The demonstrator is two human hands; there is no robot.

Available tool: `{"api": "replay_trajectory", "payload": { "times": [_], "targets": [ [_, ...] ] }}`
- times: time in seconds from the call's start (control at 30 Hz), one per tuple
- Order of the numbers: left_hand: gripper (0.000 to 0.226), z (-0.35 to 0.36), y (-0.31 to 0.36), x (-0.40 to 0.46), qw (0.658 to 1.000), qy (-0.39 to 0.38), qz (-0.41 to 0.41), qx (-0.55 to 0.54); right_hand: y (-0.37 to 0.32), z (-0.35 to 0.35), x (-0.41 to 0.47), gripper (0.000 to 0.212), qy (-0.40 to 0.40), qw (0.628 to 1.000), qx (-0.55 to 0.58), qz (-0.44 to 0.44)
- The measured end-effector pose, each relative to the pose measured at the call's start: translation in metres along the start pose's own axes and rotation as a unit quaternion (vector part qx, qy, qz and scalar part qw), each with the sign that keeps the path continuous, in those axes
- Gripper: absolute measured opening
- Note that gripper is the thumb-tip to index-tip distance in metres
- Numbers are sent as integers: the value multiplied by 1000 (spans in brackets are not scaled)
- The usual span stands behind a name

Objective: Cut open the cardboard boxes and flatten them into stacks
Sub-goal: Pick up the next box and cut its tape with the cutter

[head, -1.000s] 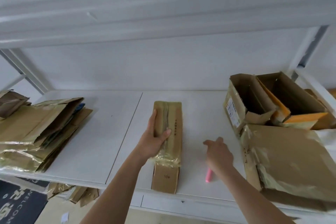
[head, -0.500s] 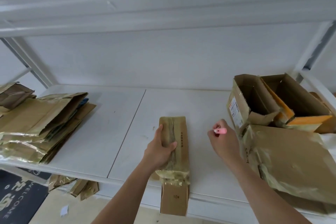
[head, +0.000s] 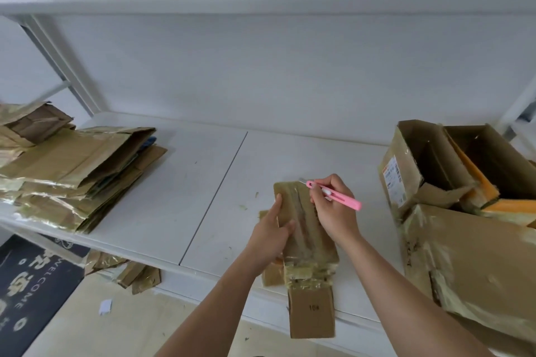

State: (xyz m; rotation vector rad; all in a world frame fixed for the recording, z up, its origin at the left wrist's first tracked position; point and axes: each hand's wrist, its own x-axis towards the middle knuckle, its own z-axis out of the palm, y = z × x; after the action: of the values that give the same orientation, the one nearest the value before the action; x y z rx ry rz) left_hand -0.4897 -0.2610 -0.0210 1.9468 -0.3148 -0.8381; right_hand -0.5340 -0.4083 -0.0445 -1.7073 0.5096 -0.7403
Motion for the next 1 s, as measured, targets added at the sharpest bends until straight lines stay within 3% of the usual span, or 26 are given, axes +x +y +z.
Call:
{"api": "replay_trajectory", "payload": {
  "times": [0.33, 0.7, 1.0],
  "targets": [
    [66, -2, -3, 2, 999, 1, -24, -33, 4, 7, 11, 17, -72, 981, -144, -109],
    [69, 1, -6, 2, 999, 14, -23, -17, -5, -7, -24, 28, -135, 963, -208, -106],
    [69, 7, -9, 7, 999, 47, 10, 21, -25, -44, -100, 37, -172, 974, -128, -72]
  ]
}}
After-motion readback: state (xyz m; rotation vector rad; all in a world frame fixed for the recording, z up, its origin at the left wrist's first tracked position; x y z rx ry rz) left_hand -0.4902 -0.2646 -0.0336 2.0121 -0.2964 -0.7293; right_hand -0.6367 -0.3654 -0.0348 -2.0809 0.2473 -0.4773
